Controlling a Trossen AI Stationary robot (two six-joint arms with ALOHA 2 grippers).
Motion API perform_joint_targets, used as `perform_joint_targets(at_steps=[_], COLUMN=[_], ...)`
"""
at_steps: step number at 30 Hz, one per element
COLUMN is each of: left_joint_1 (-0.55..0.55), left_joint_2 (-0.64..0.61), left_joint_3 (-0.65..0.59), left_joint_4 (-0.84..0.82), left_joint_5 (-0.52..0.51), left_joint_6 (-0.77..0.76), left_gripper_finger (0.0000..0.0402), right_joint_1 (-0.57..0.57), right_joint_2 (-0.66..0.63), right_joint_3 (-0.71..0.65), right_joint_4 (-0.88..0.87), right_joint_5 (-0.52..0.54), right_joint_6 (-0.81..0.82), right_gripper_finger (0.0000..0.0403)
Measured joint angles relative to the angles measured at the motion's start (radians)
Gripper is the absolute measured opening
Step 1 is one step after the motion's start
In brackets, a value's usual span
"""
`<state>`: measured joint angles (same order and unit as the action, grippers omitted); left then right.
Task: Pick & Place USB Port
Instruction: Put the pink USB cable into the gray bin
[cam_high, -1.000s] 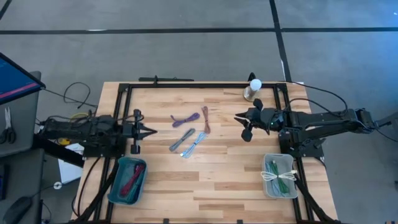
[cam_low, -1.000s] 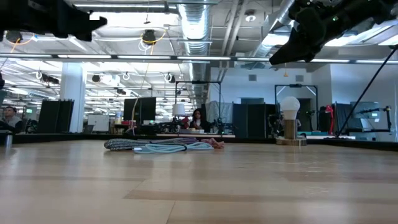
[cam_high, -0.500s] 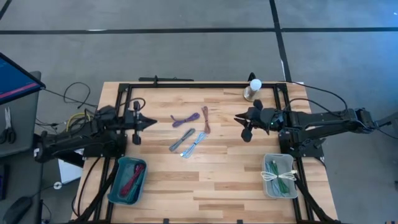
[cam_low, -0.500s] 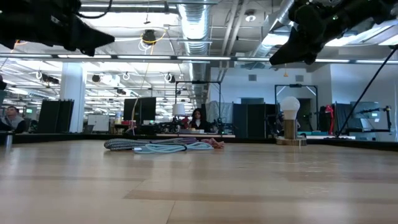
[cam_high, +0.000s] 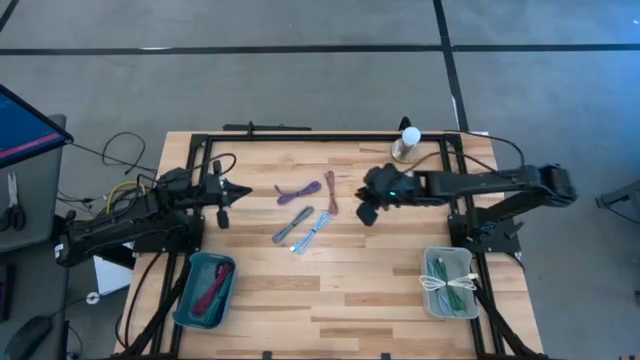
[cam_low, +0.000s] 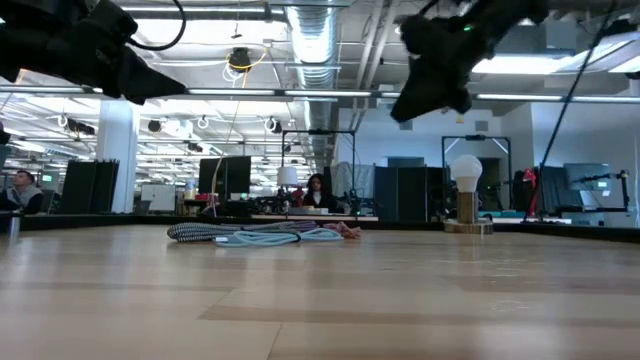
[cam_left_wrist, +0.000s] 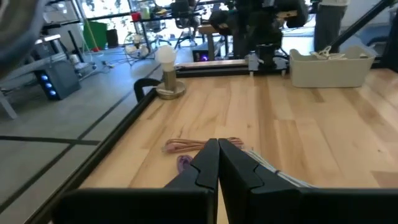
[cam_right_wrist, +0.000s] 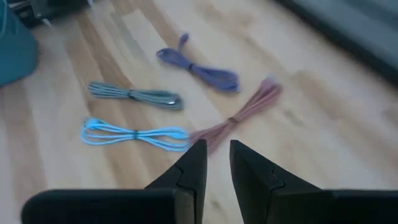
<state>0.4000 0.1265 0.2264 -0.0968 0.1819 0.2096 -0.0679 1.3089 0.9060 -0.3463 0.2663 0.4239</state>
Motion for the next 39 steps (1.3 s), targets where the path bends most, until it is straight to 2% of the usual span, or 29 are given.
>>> perform_joint_targets(at_steps=[3,10,19,28,39], left_joint_1=[0.000,0.000,0.000,0.000,0.000], left_joint_2=[0.000,0.000,0.000,0.000,0.007], left_joint_3=[0.000,0.000,0.000,0.000,0.000], left_joint_4=[0.001,0.007,0.008,0.008,0.011], left_joint_5=[-0.011,-0.014,-0.014,-0.014,-0.016], left_joint_6=[0.001,0.003,0.003,0.003,0.003], left_gripper_finger=[0.0008,0.0008,0.0008,0.0008,0.0008], right_joint_1=[-0.028,-0.070,-0.087,-0.091,-0.102], right_joint_2=[0.089,0.287,0.484,0.588,0.662], right_joint_3=[0.056,0.173,0.310,0.389,0.392], right_joint_4=[-0.037,-0.110,-0.164,-0.190,-0.144], right_joint_5=[-0.060,-0.057,-0.095,-0.108,-0.108], right_joint_6=[0.051,0.083,0.045,0.041,0.073], right_gripper_finger=[0.0064,0.0077,0.0147,0.0210,0.0208])
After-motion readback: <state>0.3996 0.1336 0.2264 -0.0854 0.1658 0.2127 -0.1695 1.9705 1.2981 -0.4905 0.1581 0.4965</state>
